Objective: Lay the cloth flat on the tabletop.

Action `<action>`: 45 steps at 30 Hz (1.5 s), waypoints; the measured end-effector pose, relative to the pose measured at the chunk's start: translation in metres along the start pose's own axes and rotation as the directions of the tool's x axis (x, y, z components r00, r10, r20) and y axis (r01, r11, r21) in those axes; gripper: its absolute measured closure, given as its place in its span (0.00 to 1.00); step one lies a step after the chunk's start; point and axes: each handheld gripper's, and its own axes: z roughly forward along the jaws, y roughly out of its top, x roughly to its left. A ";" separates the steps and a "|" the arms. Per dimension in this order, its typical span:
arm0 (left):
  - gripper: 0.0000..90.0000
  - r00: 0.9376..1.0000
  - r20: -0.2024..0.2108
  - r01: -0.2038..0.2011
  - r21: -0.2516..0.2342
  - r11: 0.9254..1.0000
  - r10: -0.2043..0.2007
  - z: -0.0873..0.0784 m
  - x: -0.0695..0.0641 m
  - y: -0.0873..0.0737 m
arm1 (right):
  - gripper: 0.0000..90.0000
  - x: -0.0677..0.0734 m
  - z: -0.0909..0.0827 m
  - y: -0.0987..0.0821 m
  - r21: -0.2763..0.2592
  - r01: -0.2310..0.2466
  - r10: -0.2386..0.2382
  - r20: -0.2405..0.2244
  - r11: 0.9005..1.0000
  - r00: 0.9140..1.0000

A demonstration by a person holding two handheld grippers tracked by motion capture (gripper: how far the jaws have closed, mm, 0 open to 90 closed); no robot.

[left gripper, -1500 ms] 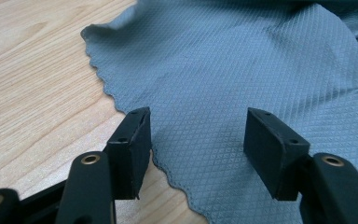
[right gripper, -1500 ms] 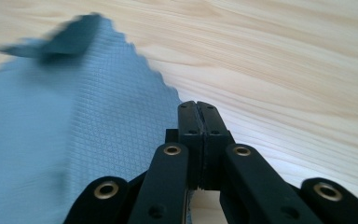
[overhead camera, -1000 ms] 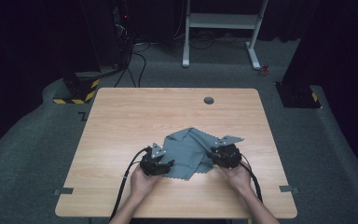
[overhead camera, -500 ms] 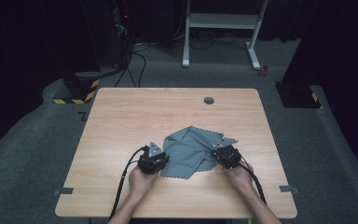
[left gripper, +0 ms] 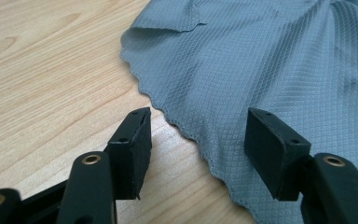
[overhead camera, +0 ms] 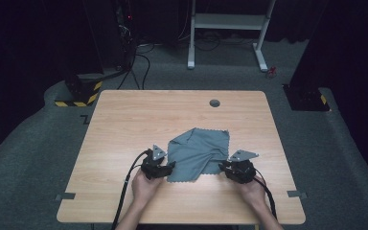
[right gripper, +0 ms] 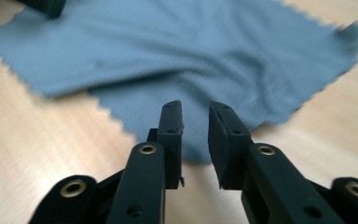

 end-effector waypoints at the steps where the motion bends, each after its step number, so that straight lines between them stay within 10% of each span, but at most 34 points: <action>1: 0.45 1.000 0.000 -0.001 0.001 1.000 0.001 0.000 0.000 0.000 | 0.80 0.002 0.001 -0.003 0.006 -0.002 0.002 -0.004 1.000 1.000; 11: 0.42 1.000 0.006 -0.005 0.003 1.000 0.005 0.000 -0.001 0.000 | 1.00 0.012 0.009 -0.007 0.060 0.045 -0.046 0.027 0.997 0.999; 22: 0.39 1.000 0.016 -0.009 0.005 1.000 0.009 0.001 -0.001 0.000 | 0.99 0.017 -0.046 -0.029 0.050 0.050 -0.050 0.008 0.997 0.999; 27: 0.40 1.000 0.012 -0.012 0.005 1.000 0.012 -0.001 -0.003 -0.001 | 0.85 0.014 -0.045 -0.041 0.064 0.022 -0.021 -0.006 0.998 1.000; 33: 0.53 0.996 0.075 -0.049 -0.036 0.998 0.051 -0.025 -0.013 -0.007 | 0.80 0.005 -0.040 -0.030 -0.014 -0.020 0.020 0.007 1.000 1.000; 39: 0.68 0.983 0.126 -0.140 0.015 0.990 0.137 -0.036 -0.029 -0.020 | 0.79 -0.008 -0.016 -0.015 -0.012 -0.033 0.034 0.074 0.999 0.997; 45: 0.87 0.979 0.151 -0.143 0.016 0.990 0.139 -0.035 -0.032 -0.023 | 0.79 -0.016 0.001 -0.014 0.015 -0.062 0.060 0.093 0.998 0.994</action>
